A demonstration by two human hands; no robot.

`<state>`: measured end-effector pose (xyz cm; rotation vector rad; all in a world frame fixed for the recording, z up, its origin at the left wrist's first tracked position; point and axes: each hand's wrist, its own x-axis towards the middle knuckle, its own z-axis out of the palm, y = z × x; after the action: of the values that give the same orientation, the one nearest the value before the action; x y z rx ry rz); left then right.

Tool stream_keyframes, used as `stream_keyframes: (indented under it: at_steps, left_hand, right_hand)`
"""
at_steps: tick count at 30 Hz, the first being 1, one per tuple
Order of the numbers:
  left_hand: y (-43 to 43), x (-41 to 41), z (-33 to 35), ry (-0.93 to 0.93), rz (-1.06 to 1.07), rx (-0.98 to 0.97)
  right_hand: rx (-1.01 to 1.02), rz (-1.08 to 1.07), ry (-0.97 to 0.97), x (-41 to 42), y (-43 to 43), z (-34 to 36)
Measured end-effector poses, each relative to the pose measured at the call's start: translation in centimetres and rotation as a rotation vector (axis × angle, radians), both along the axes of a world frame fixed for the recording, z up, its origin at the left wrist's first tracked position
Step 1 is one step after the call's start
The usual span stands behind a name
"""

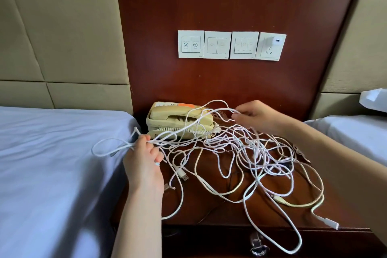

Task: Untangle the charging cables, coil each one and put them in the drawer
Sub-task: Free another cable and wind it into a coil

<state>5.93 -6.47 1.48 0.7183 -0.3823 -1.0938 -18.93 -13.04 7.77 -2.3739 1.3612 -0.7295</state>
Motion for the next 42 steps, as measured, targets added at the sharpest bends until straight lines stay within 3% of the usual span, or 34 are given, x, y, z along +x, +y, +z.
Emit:
stream_keyframes:
  at_steps: [6, 10, 13, 21, 27, 31, 35, 36, 38, 40, 42]
  left_hand:
    - [0.1, 1.3, -0.3, 0.041, -0.032, -0.019]
    - [0.4, 0.0, -0.1, -0.022, -0.129, -0.011]
    - [0.7, -1.1, 0.2, -0.064, -0.209, -0.006]
    - [2.6, -4.5, 1.4, -0.006, -0.725, -0.116]
    - [3.6, -6.9, 1.2, 0.013, -1.08, -0.151]
    - [3.9, -8.3, 0.9, -0.243, -0.991, 0.003]
    - [3.6, -9.0, 0.5, -0.322, -0.934, 0.068]
    - [3.4, -9.0, 0.4, -0.352, -0.902, 0.093]
    - [3.1, -8.9, 0.2, -0.44, -0.844, 0.136]
    - [2.9, -8.9, 0.0, -0.51, -0.814, 0.163]
    - [2.8, -9.0, -0.2, -0.594, -0.768, 0.19]
  right_hand:
    - [0.193, -0.049, -0.359, -2.4, 0.2, 1.5]
    - [0.32, -0.044, -0.202, -1.5, 1.6, 1.6]
    - [0.346, -0.088, -0.2, -1.2, 2.9, 0.4]
    - [0.089, -0.184, -0.52, -1.4, 7.2, -3.9]
    - [0.156, -0.222, -0.573, -2.2, 9.2, -5.1]
    - [0.348, -0.259, -0.565, -3.1, 9.9, -5.7]
    - [0.478, -0.386, -0.697, -3.6, 9.6, -6.7]
    - [0.458, -0.435, -0.734, -3.8, 9.4, -6.9]
    - [0.314, -0.55, -0.627, -4.1, 9.0, -7.3]
    - [0.049, -0.636, -0.471, -4.1, 9.0, -7.6]
    - [-0.178, -0.586, -0.495, -3.3, 9.7, -6.9]
